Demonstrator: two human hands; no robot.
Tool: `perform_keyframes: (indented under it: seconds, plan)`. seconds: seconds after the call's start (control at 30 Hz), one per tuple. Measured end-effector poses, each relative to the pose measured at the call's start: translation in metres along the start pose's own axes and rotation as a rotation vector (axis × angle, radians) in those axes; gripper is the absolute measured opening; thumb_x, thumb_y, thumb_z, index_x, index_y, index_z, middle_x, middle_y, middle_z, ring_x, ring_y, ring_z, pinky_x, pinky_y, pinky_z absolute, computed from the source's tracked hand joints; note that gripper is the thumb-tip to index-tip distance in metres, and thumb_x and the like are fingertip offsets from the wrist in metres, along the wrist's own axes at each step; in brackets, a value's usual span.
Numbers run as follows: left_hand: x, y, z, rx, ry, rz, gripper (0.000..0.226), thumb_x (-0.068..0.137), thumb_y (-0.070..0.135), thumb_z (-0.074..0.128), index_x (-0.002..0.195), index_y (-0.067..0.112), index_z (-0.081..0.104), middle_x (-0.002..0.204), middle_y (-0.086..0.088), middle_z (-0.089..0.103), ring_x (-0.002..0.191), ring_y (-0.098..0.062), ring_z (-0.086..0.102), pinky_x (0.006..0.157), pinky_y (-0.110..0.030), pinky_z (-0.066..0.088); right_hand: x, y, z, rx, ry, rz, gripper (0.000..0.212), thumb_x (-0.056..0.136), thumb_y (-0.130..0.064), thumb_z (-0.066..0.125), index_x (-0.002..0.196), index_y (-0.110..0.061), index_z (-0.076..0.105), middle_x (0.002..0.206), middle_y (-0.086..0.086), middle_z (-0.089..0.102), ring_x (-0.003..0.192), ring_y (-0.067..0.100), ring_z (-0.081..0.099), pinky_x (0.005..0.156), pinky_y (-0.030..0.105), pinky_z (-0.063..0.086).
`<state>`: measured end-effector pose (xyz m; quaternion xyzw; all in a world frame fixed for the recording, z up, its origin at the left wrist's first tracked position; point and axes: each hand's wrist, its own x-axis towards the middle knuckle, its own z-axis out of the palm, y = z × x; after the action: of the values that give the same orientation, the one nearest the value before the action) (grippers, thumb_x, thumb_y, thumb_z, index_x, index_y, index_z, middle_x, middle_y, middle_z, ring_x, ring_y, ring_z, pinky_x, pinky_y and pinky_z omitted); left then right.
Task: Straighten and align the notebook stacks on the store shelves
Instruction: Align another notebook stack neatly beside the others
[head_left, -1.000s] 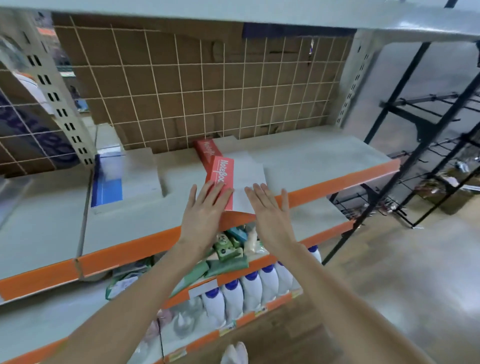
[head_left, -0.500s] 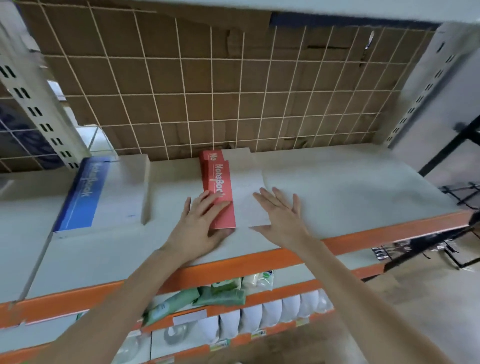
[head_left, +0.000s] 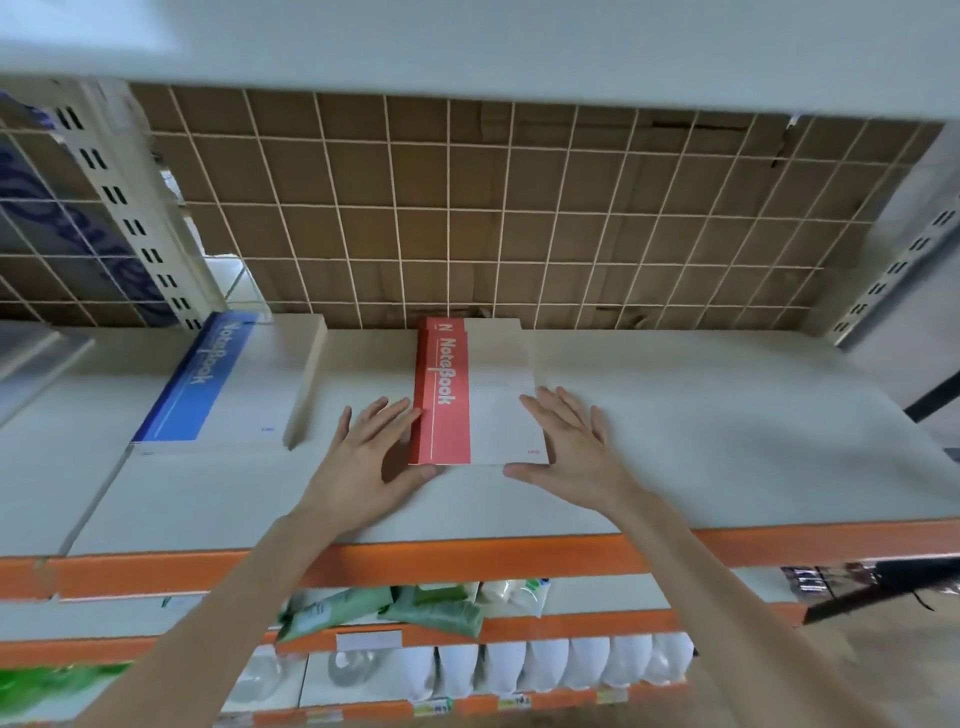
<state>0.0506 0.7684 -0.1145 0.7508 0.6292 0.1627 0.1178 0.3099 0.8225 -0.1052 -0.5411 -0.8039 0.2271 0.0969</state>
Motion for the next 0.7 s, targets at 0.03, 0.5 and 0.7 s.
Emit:
perform_keyframes:
  seconds: [0.03, 0.5, 0.7]
  plan:
    - [0.0000, 0.0001, 0.0002, 0.001, 0.007, -0.003, 0.111, 0.062, 0.093, 0.003, 0.148, 0.026, 0.023, 0.155, 0.009, 0.021, 0.144, -0.008, 0.005, 0.117, -0.034, -0.008, 0.0012, 0.0009, -0.0006, 0.017, 0.011, 0.004, 0.089, 0.081, -0.055, 0.063, 0.151, -0.029, 0.015, 0.160, -0.008, 0.003, 0.144, 0.006, -0.011, 0.114, 0.041, -0.015]
    - [0.0062, 0.0040, 0.0024, -0.072, 0.108, -0.031, 0.057, 0.093, 0.039, 0.053, 0.144, 0.021, 0.035, 0.149, 0.008, 0.034, 0.144, -0.012, 0.014, 0.117, -0.039, -0.004, 0.0013, 0.0039, -0.0021, 0.140, 0.166, 0.030, 0.073, 0.083, -0.042, 0.067, 0.146, -0.026, 0.032, 0.152, -0.008, 0.031, 0.145, 0.004, 0.005, 0.116, 0.043, -0.011]
    - [0.0088, 0.0053, 0.0094, -0.099, 0.206, -0.037, 0.049, 0.092, 0.030, 0.057, 0.138, 0.017, 0.046, 0.143, 0.004, 0.045, 0.142, -0.015, 0.024, 0.117, -0.042, 0.000, 0.0041, 0.0049, 0.0037, 0.204, 0.300, 0.047, 0.061, 0.084, -0.037, 0.068, 0.139, -0.024, 0.043, 0.137, -0.008, 0.052, 0.143, 0.003, 0.013, 0.114, 0.038, -0.012]
